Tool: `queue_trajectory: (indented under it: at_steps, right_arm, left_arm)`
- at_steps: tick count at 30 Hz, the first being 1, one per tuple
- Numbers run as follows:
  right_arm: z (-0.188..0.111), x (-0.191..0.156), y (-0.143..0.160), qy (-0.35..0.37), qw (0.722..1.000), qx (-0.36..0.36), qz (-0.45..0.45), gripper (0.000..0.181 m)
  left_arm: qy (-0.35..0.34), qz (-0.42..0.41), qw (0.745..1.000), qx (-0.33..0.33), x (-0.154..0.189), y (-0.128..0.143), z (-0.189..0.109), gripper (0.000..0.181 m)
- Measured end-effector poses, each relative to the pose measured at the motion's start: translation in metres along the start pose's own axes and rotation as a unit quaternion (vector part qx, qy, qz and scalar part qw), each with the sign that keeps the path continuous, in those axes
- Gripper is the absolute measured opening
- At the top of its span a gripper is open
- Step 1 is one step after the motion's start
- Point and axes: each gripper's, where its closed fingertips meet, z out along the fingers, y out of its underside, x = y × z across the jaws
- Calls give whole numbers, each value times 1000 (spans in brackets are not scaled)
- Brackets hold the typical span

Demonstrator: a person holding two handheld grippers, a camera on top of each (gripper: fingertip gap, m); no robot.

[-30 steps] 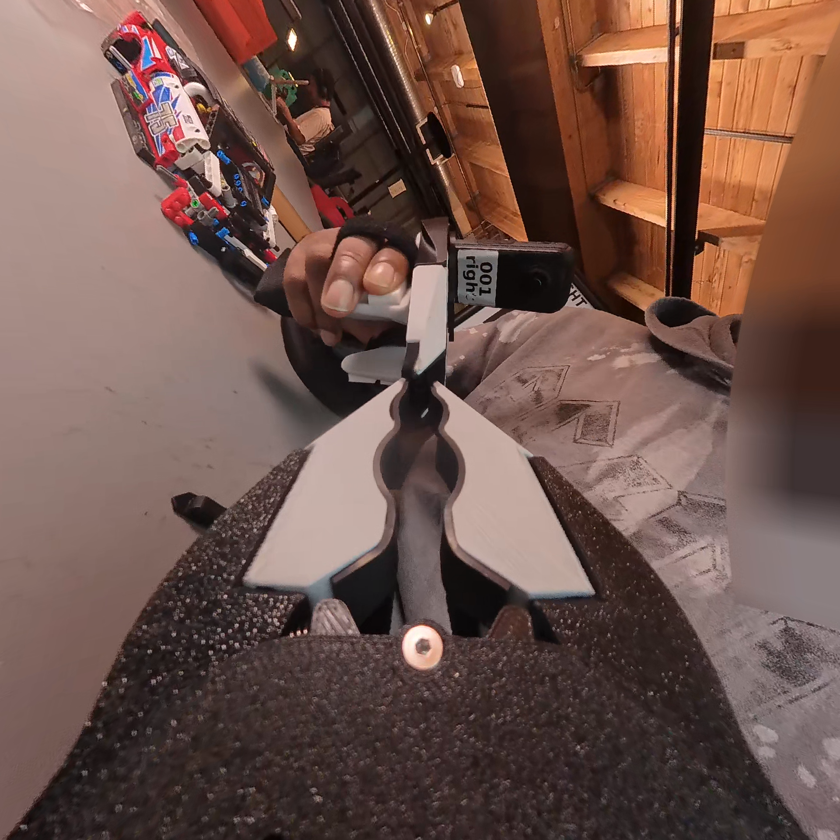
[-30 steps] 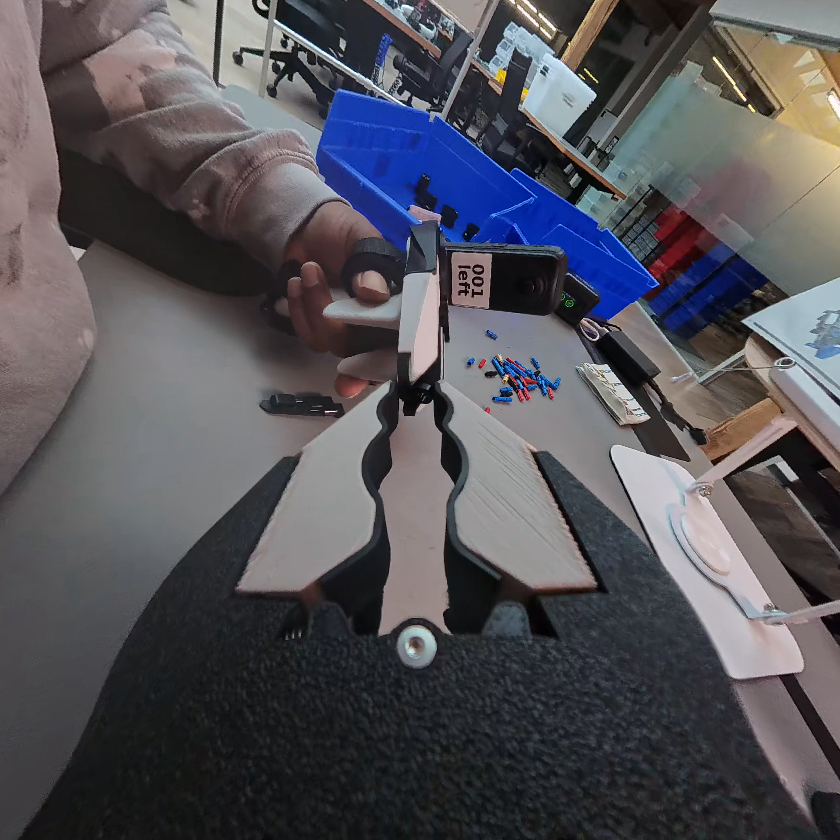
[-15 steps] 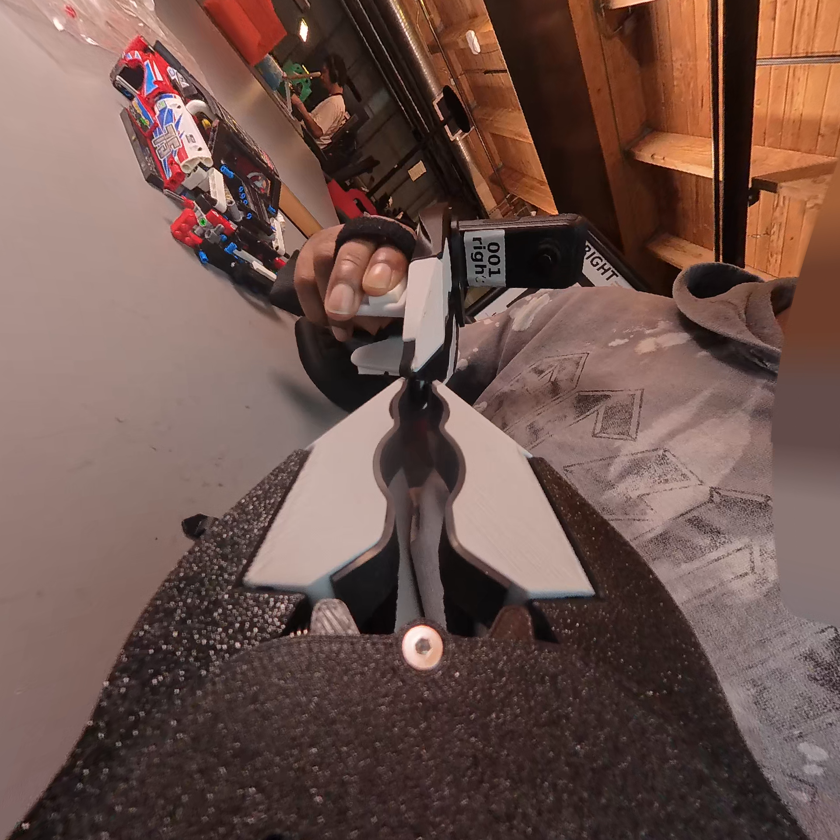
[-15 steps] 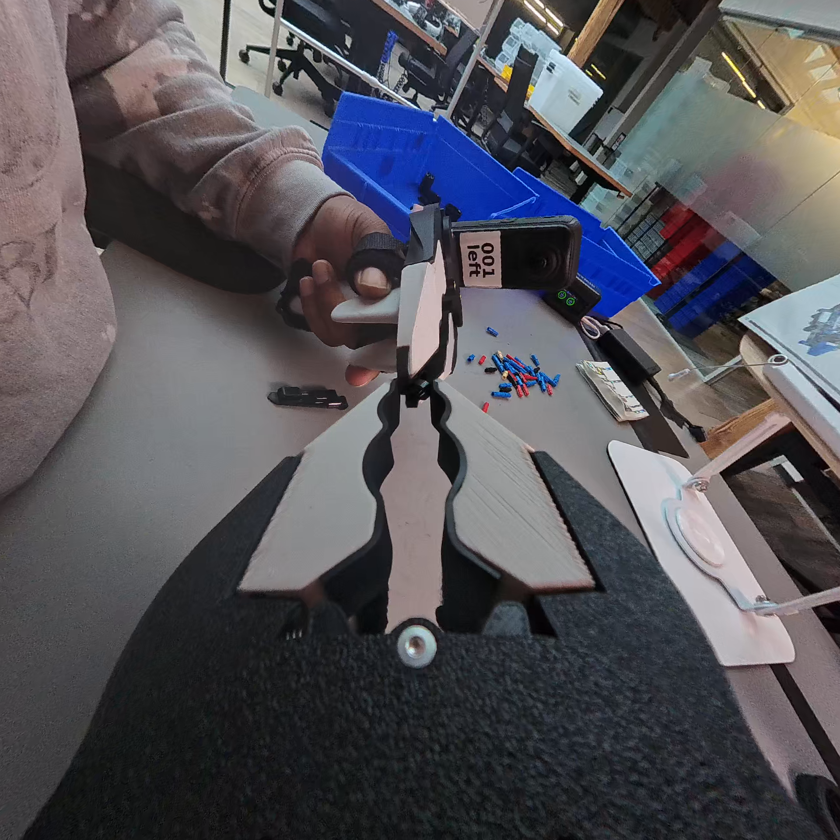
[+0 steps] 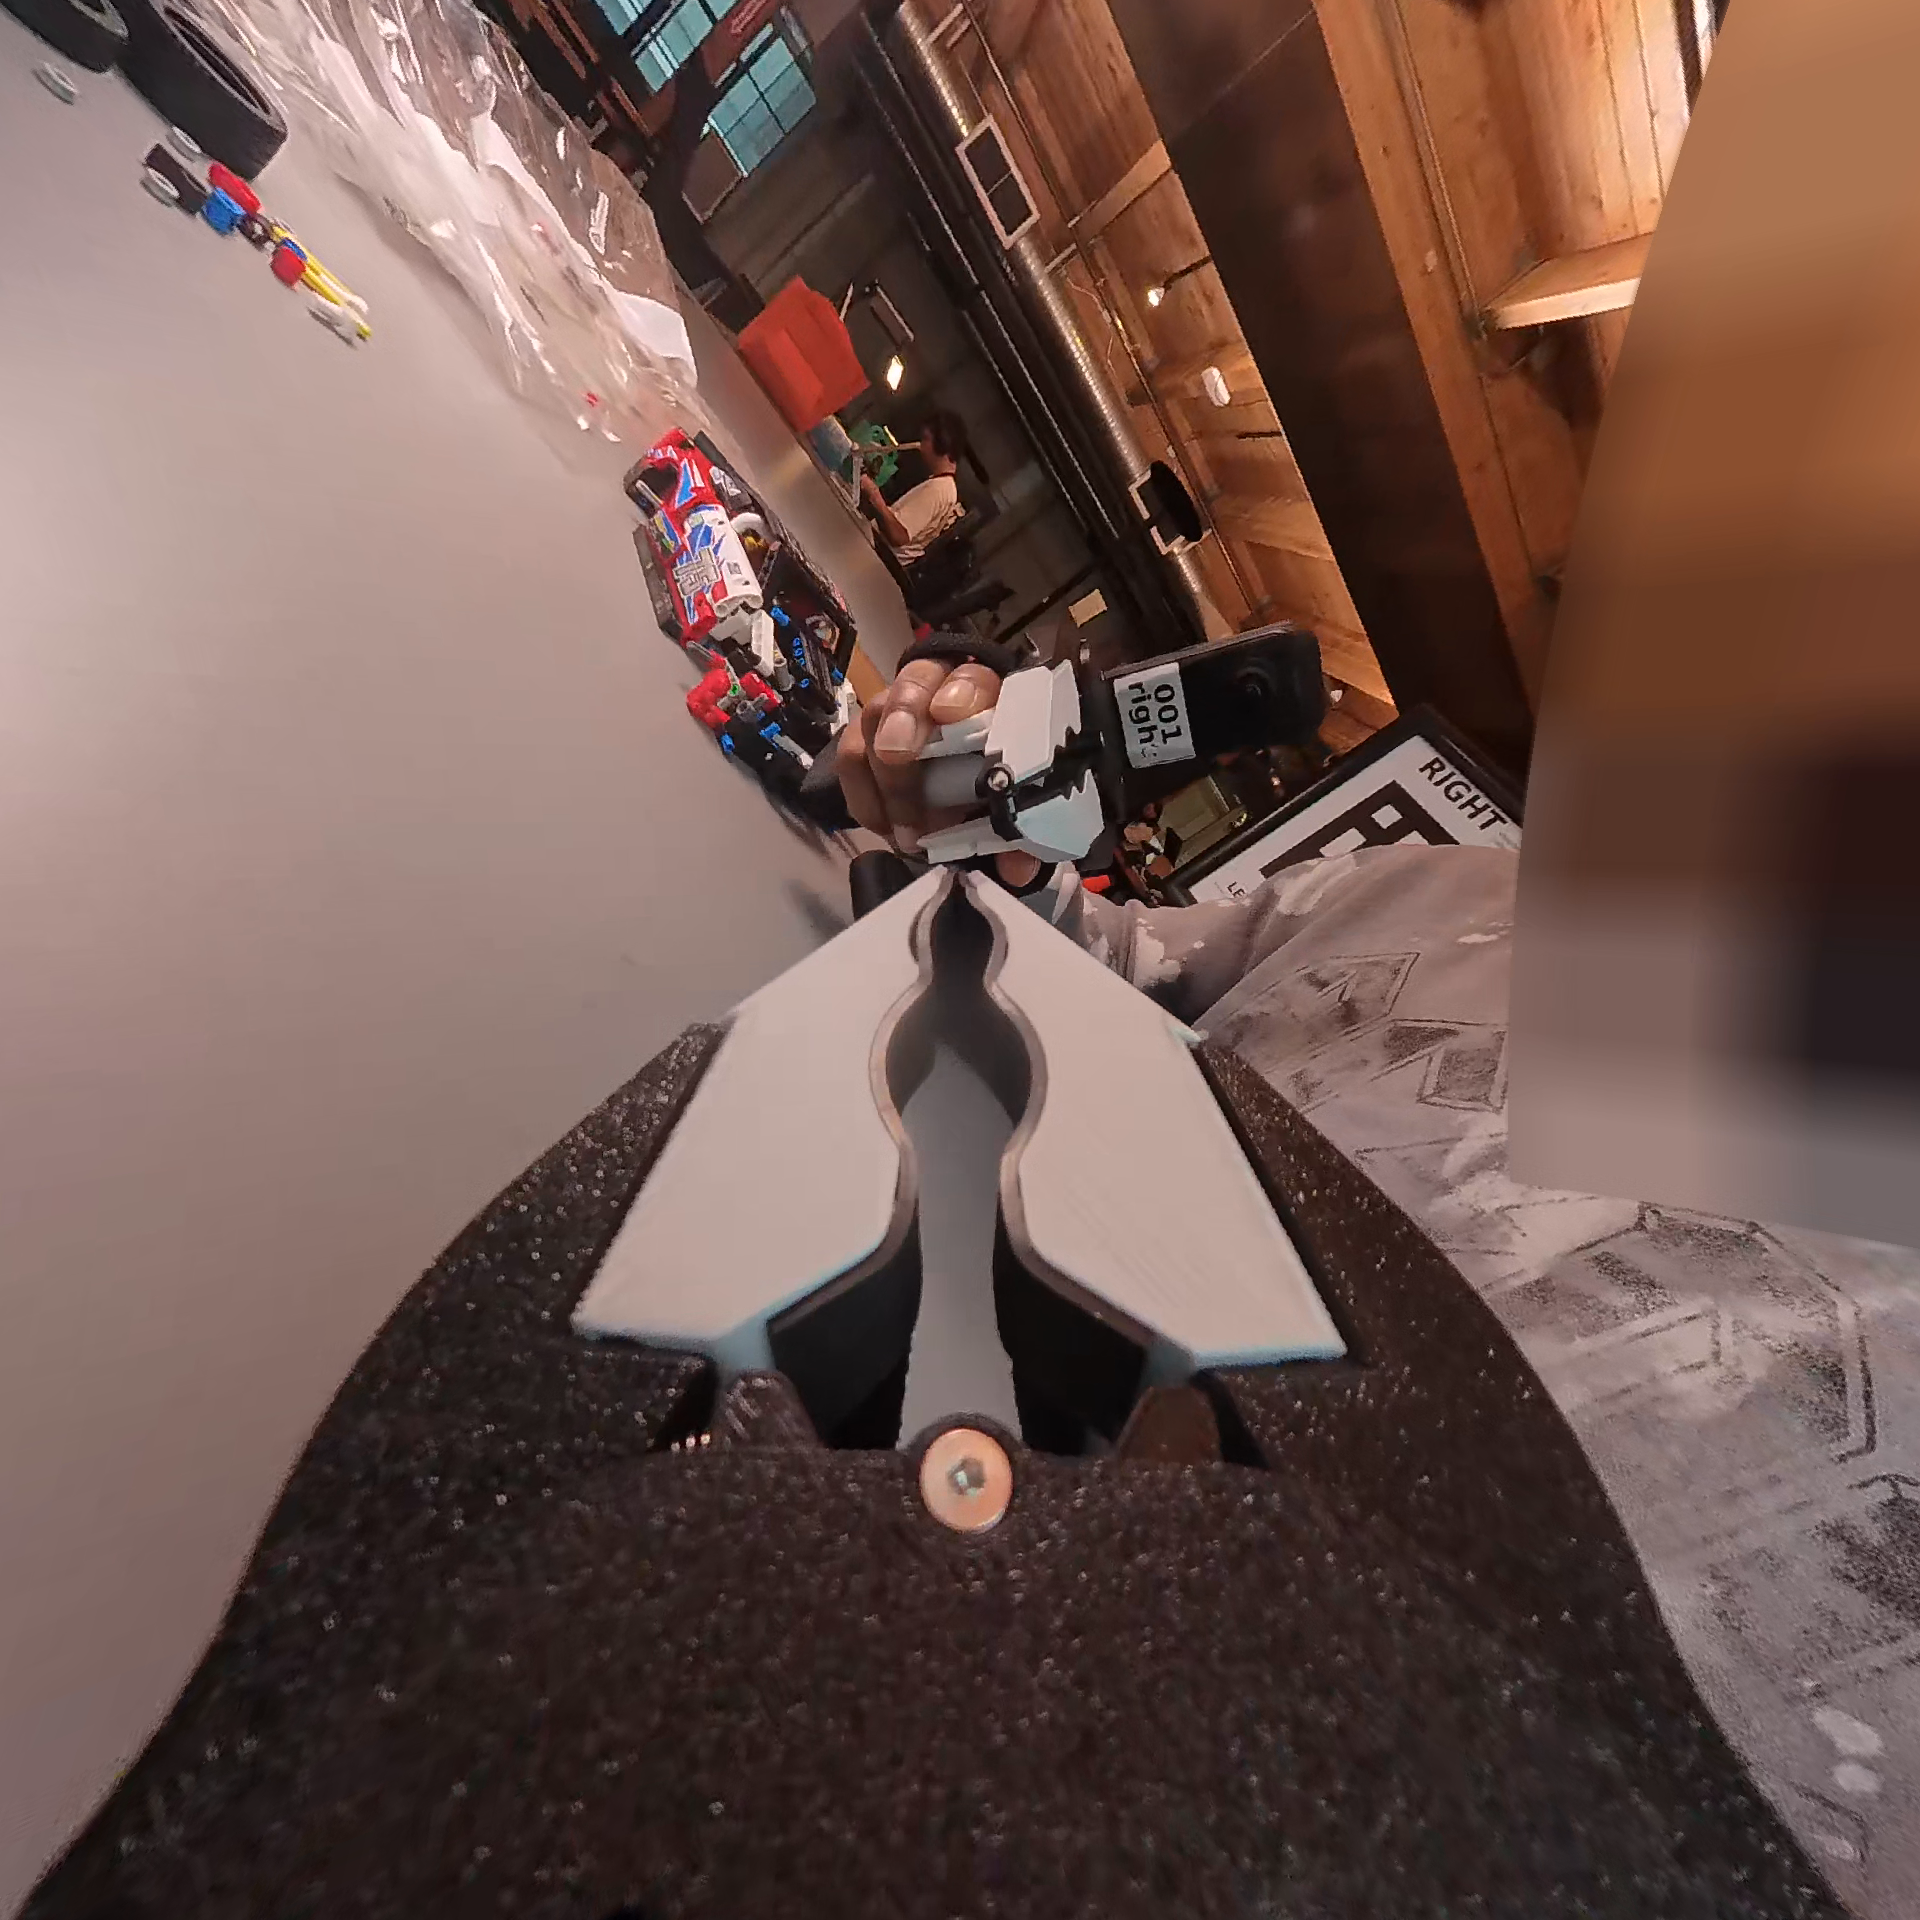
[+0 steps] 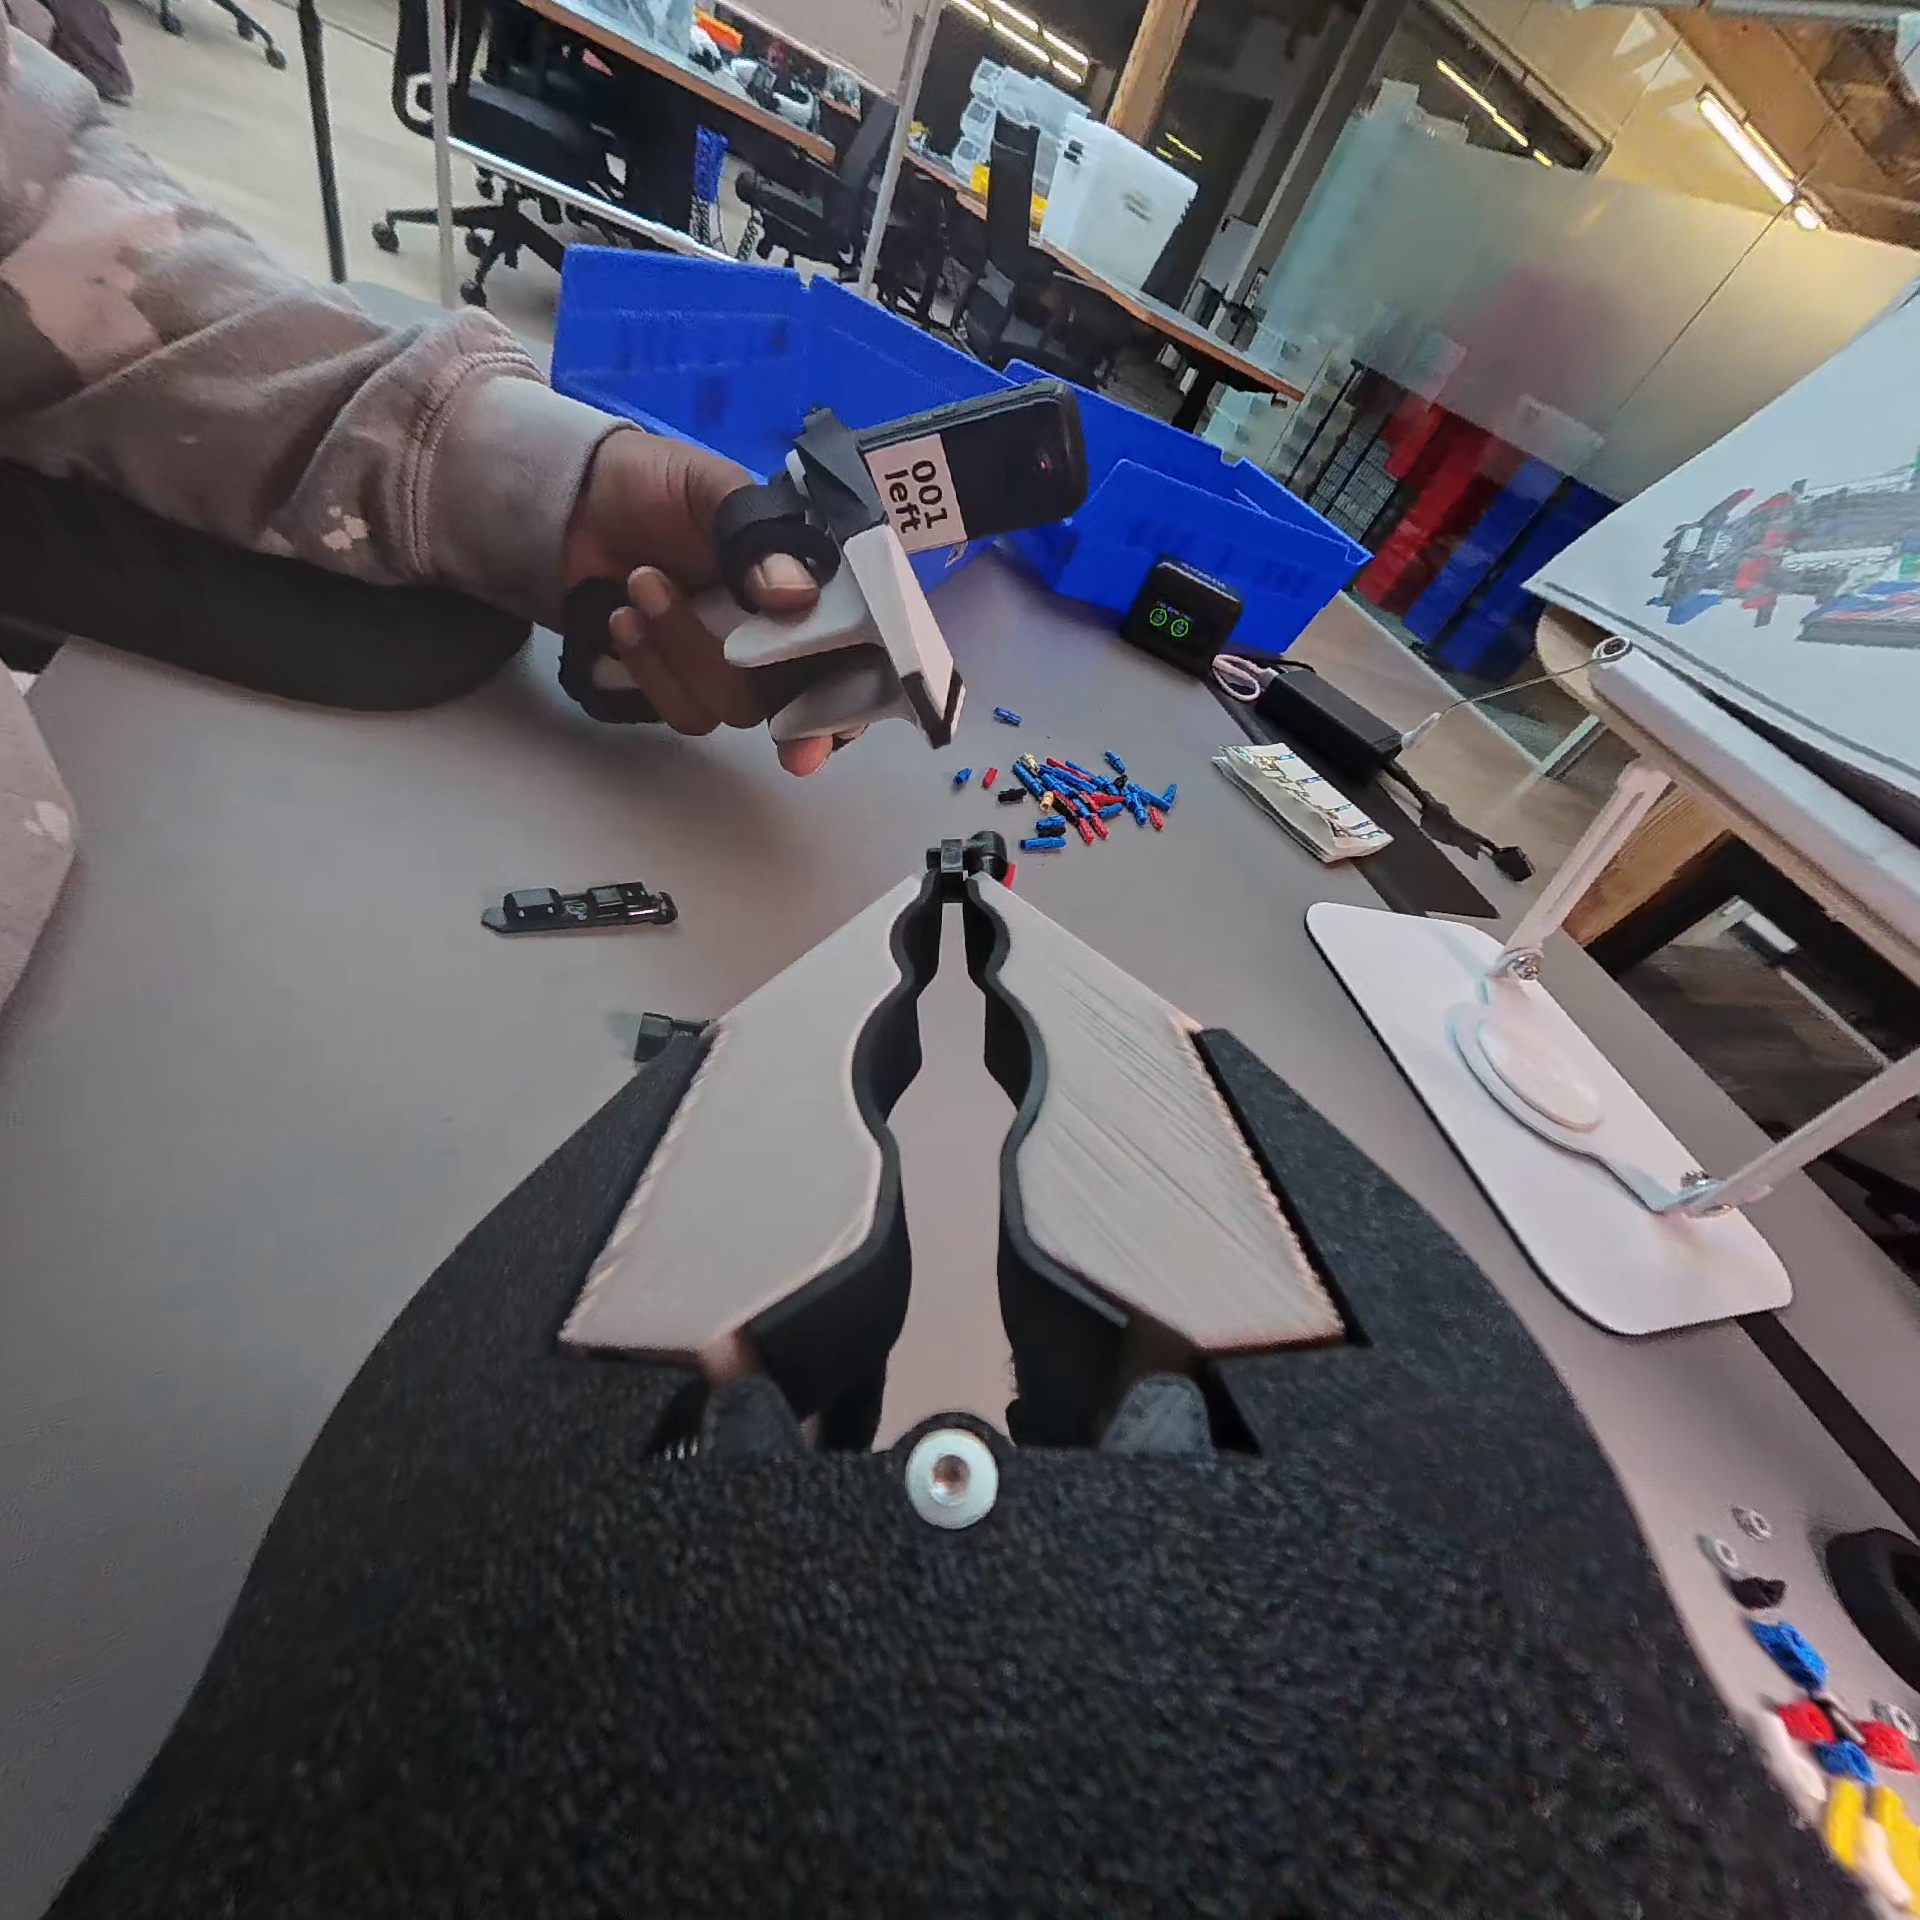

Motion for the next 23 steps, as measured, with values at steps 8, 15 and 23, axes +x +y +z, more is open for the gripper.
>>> queue_trajectory:
  at_steps: [8,15,23]
  right_arm:
    - [11,-11,3,-20,1000,-2,13,3]
    - [20,-35,2,-73,997,-7,8,3]
    - [16,-39,6,-141,989,-33,29,4]
  left_arm:
    - [7,-10,1000,-25,2,17,18,0]
    - [55,-55,996,-47,13,31,34,21]
    - [51,-65,994,-69,11,41,40,4]
